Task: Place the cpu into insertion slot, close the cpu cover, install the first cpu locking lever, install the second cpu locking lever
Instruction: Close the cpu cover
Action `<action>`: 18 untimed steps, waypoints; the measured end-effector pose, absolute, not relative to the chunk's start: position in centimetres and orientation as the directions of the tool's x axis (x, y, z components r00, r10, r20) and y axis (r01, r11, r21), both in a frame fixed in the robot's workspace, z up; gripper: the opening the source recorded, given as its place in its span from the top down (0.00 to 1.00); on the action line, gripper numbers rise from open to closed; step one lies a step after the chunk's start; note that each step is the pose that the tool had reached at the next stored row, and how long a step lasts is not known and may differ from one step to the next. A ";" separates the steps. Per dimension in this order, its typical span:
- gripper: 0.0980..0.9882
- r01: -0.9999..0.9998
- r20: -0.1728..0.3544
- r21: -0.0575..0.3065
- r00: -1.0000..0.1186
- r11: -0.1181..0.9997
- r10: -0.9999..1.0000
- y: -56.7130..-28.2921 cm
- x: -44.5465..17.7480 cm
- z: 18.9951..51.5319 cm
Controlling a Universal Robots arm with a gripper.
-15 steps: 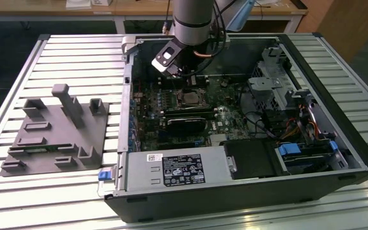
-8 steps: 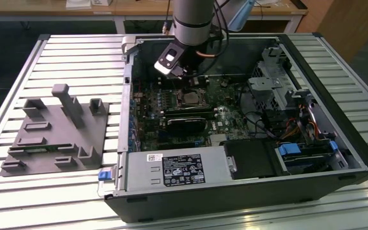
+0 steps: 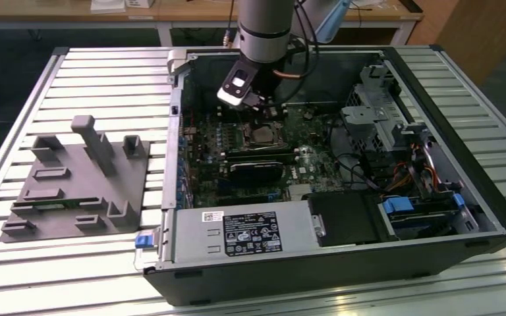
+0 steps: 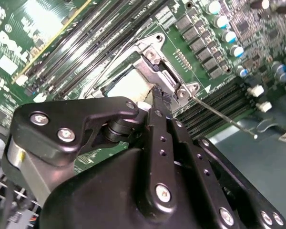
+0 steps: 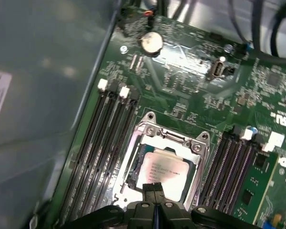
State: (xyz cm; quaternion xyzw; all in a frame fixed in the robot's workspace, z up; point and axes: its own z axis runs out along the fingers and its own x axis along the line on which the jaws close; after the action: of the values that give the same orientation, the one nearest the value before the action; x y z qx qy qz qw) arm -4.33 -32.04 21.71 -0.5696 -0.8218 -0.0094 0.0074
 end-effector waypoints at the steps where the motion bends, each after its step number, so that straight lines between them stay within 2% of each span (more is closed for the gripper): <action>1: 0.99 0.930 0.022 0.007 -0.367 0.367 0.930 -32.0 -4.3 21.7; 18: 0.99 0.815 0.015 0.003 -0.580 0.580 0.815 -32.0 -4.3 21.6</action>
State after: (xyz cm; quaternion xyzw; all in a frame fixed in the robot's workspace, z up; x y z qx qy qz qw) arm -4.34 -32.04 21.62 -0.4582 -0.8888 -0.0050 0.0059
